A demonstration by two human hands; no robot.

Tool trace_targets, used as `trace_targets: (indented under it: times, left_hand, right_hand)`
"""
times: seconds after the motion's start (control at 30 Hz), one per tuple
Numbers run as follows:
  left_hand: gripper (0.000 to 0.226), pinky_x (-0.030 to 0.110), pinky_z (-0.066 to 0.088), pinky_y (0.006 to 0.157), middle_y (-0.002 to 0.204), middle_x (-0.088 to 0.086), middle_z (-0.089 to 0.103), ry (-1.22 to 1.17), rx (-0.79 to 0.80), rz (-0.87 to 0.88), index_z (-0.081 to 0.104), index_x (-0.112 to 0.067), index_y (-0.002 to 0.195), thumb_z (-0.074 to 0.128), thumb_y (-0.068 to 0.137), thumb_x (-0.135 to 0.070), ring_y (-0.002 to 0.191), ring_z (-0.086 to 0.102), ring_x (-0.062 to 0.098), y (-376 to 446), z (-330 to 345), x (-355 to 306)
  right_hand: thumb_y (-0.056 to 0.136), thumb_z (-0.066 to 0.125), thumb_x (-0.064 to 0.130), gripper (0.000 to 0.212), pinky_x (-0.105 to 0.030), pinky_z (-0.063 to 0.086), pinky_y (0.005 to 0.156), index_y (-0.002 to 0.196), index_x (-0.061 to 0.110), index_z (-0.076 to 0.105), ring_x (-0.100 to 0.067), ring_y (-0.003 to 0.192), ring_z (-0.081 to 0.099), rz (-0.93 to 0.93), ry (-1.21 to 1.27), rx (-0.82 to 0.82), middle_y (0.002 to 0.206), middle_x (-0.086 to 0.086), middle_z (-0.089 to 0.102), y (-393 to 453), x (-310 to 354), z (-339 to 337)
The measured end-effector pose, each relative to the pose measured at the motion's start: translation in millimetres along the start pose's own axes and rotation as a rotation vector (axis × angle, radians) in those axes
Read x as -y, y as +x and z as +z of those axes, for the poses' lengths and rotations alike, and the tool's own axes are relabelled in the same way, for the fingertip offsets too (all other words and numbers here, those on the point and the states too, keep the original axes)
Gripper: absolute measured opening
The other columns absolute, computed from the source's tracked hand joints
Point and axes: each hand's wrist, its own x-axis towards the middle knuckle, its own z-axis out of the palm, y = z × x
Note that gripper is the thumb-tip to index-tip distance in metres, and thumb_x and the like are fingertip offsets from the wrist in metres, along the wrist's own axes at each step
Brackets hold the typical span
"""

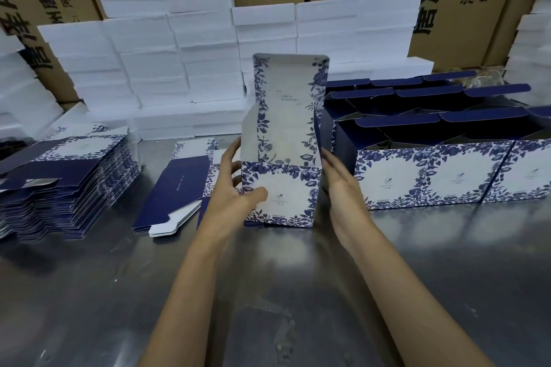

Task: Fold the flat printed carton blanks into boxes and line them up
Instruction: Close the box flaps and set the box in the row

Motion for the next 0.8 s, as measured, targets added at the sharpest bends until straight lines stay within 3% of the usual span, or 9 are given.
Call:
trace_targets:
  times: [0.03,0.1,0.17,0.23,0.3,0.37,0.47,0.6,0.8]
  left_hand:
    - [0.082,0.025,0.049,0.082,0.134,-0.005,0.054,-0.001,-0.003,-0.004,0.04,-0.065,0.125,0.065,0.064,-0.016,0.118,0.057,0.012,0.1,-0.1,-1.4]
    - [0.067,0.026,0.047,0.081,0.128,-0.007,0.06,-0.078,-0.009,-0.022,0.049,-0.057,0.125,0.063,0.067,-0.025,0.108,0.061,0.007,1.6,0.3,-3.9]
    - [0.045,0.023,0.049,0.075,0.116,-0.016,0.069,-0.143,-0.006,-0.051,0.059,-0.052,0.122,0.061,0.078,-0.045,0.096,0.066,-0.001,2.3,3.2,-7.4]
    - [0.036,0.026,0.049,0.075,0.108,-0.02,0.072,-0.182,-0.045,-0.095,0.066,-0.05,0.114,0.052,0.083,-0.064,0.093,0.068,-0.003,1.9,6.9,-9.1]
    - [0.053,0.03,0.05,0.08,0.107,-0.021,0.073,-0.183,-0.077,-0.148,0.066,-0.046,0.115,0.049,0.076,-0.078,0.095,0.069,-0.003,0.1,8.8,-9.4]
    - [0.056,0.032,0.051,0.086,0.105,-0.026,0.072,-0.135,-0.09,-0.168,0.064,-0.05,0.112,0.05,0.07,-0.083,0.098,0.068,-0.004,-1.4,8.5,-9.7]
    - [0.05,0.036,0.051,0.089,0.098,-0.023,0.073,-0.138,-0.087,-0.201,0.066,-0.045,0.103,0.059,0.067,-0.079,0.096,0.068,0.002,-0.8,4.5,-13.2]
    - [0.055,0.038,0.057,0.075,0.091,-0.005,0.072,-0.229,-0.087,-0.259,0.07,-0.023,0.101,0.057,0.08,-0.072,0.079,0.068,0.013,1.3,0.1,-22.0]
    - [0.068,0.053,0.051,0.1,0.113,0.008,0.07,0.084,-0.003,-0.338,0.061,-0.016,0.121,0.044,0.089,-0.073,0.106,0.067,0.024,2.6,1.5,-45.0]
  right_hand:
    - [0.096,0.057,0.051,0.025,-0.04,0.04,0.115,0.117,0.043,0.068,-0.001,0.123,0.06,0.025,0.024,0.028,0.129,0.018,0.067,-2.8,3.3,1.4]
    - [0.073,0.057,0.084,0.063,-0.042,0.04,0.115,0.123,0.047,0.066,0.0,0.122,0.061,0.071,0.064,0.107,0.126,0.024,0.068,-6.1,7.6,2.1]
    - [0.061,0.059,0.094,0.09,-0.045,0.036,0.117,0.139,0.048,0.054,-0.005,0.132,0.053,0.055,0.007,0.141,0.138,0.022,0.06,-9.4,10.0,3.3]
    - [0.063,0.066,0.087,0.091,-0.036,0.039,0.114,0.143,0.048,0.047,0.003,0.128,0.053,-0.012,-0.079,0.12,0.136,0.027,0.059,-13.3,8.7,4.0]
    - [0.067,0.073,0.071,0.083,-0.026,0.044,0.103,0.141,0.046,0.048,0.011,0.114,0.059,-0.061,-0.084,0.107,0.124,0.031,0.064,-14.5,7.0,5.1]
    - [0.068,0.074,0.059,0.077,-0.027,0.048,0.1,0.14,0.045,0.049,0.008,0.109,0.063,-0.071,-0.06,0.118,0.12,0.028,0.068,-15.4,6.8,6.4]
    - [0.069,0.07,0.052,0.071,-0.029,0.048,0.098,0.137,0.048,0.051,0.006,0.11,0.063,-0.078,-0.063,0.131,0.121,0.027,0.067,-15.9,6.6,6.3]
    - [0.067,0.066,0.05,0.072,-0.034,0.046,0.1,0.137,0.05,0.05,0.002,0.117,0.059,-0.08,-0.084,0.142,0.127,0.024,0.064,-16.9,7.2,5.2]
    - [0.068,0.062,0.041,0.06,-0.028,0.046,0.085,0.127,0.04,0.058,0.009,0.095,0.064,-0.069,-0.045,0.116,0.105,0.027,0.07,-15.2,8.7,3.4]
